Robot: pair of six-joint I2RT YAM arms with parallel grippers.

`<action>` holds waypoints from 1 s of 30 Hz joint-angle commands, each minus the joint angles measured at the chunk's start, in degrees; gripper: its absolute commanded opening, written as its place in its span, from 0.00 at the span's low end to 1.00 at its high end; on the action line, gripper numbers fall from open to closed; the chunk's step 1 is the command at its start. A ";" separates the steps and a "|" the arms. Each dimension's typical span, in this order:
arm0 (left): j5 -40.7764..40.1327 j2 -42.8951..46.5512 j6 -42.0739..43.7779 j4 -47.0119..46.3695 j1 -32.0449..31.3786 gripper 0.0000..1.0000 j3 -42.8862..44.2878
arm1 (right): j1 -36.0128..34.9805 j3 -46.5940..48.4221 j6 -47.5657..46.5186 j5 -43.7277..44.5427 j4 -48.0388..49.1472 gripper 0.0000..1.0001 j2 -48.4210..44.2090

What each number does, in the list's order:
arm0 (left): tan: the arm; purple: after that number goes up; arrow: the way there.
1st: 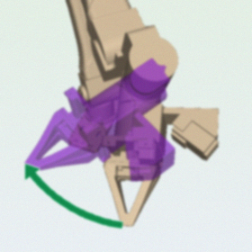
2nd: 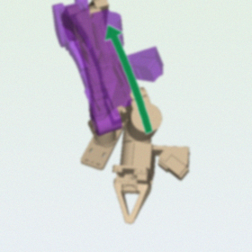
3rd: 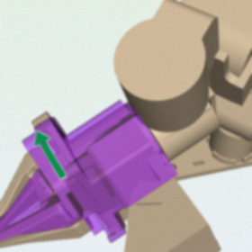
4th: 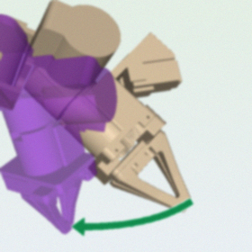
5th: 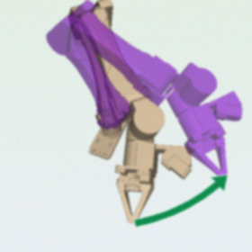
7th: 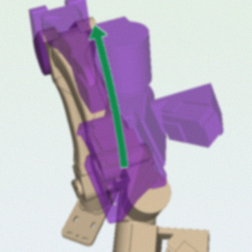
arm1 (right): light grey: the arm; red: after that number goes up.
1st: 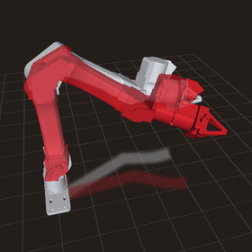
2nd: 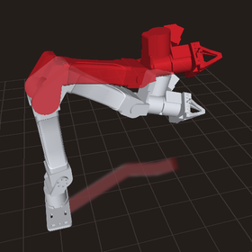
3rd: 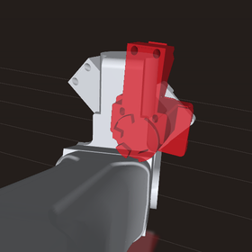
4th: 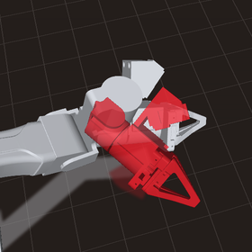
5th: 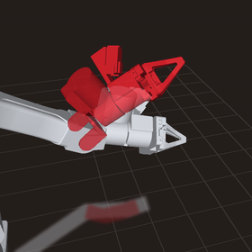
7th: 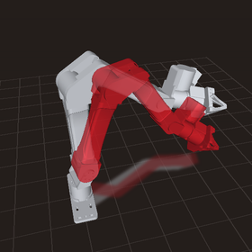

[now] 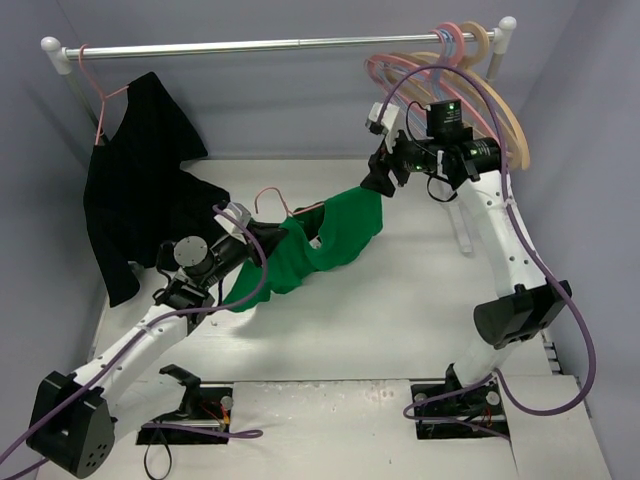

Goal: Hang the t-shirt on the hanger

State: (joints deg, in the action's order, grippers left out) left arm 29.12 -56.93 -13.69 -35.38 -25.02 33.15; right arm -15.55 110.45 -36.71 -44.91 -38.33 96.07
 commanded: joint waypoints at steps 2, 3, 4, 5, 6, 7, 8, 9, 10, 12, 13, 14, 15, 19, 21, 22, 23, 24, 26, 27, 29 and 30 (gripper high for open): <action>4.18 1.82 0.86 -2.60 0.41 0.00 5.70 | -0.36 3.72 -11.98 -5.99 -5.53 0.59 3.24; 4.62 1.73 0.86 -2.16 0.41 0.00 6.14 | -0.36 3.19 -12.33 -5.64 -5.36 0.59 3.94; 4.97 1.82 0.95 -1.81 0.41 0.00 6.32 | -0.36 3.10 -12.86 -5.37 -5.53 0.59 4.38; 5.33 1.82 0.95 -1.45 0.41 0.00 6.58 | -0.53 2.93 -13.30 -5.72 -5.79 0.59 4.65; 5.94 1.91 1.21 -0.49 0.41 0.00 6.93 | -0.71 2.49 -13.39 -5.98 -5.71 0.59 5.17; 6.20 1.82 1.39 -0.14 0.41 0.00 7.45 | -1.23 2.31 -13.91 -6.42 -5.71 0.58 5.35; 6.47 1.91 1.48 0.13 0.41 0.00 7.63 | -1.58 2.14 -14.35 -7.64 -6.23 0.58 5.70; 6.82 1.73 1.74 0.57 0.41 0.00 7.81 | -1.94 2.05 -14.79 -8.09 -6.50 0.57 6.05; 7.00 1.64 2.00 0.92 0.41 0.00 8.25 | -2.72 1.52 -15.40 -8.44 -7.02 0.56 6.14; 7.78 1.47 2.96 2.41 0.41 0.00 8.86 | -3.69 1.08 -15.85 -8.53 -7.72 0.54 6.76; 7.96 1.29 3.14 2.76 0.41 0.00 9.21 | -4.22 0.91 -16.46 -8.62 -9.12 0.53 6.93; 8.23 1.12 3.32 3.38 0.41 0.00 9.83 | -4.92 0.73 -17.16 -8.79 -9.48 0.51 7.11; 8.58 0.85 3.84 3.73 0.41 0.00 10.18 | -5.19 0.38 -17.26 -9.06 -9.57 0.51 7.20; 9.81 -0.11 5.25 5.40 0.41 0.00 12.03 | -6.33 -1.55 -18.13 -10.20 -10.36 0.48 6.50; 10.07 -0.64 5.87 5.84 0.49 0.00 12.91 | -6.60 -2.00 -18.75 -11.34 -10.80 0.47 6.15; 10.60 -0.73 6.05 6.19 0.49 0.00 13.17 | -6.60 -2.08 -18.84 -11.34 -10.98 0.44 6.06; 10.95 -1.16 6.22 6.37 0.49 0.00 13.87 | -6.68 -2.69 -18.84 -11.26 -10.89 0.40 5.71; 11.30 -1.34 6.40 6.46 0.49 0.00 14.22 | -6.60 -3.05 -18.75 -11.00 -10.54 0.31 5.53; 12.00 -1.61 6.66 7.24 0.49 0.00 14.84 | -6.68 -4.01 -18.49 -10.47 -9.84 0.13 4.92; 12.18 -1.61 7.45 7.77 0.49 0.00 15.36 | -6.69 -4.45 -18.57 -10.47 -9.05 0.08 4.57; 11.49 -1.26 10.16 11.10 0.49 0.00 16.07 | -6.51 -5.51 -18.05 -10.38 -7.91 0.00 2.81; 10.79 -1.00 11.05 12.51 0.49 0.00 16.16 | -6.25 -6.03 -17.35 -10.38 -5.64 0.00 1.93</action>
State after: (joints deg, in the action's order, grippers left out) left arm 36.77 -59.46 -6.44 -22.13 -23.64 44.80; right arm -22.61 104.88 -55.75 -54.48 -49.34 102.72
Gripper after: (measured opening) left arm 0.109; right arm 0.112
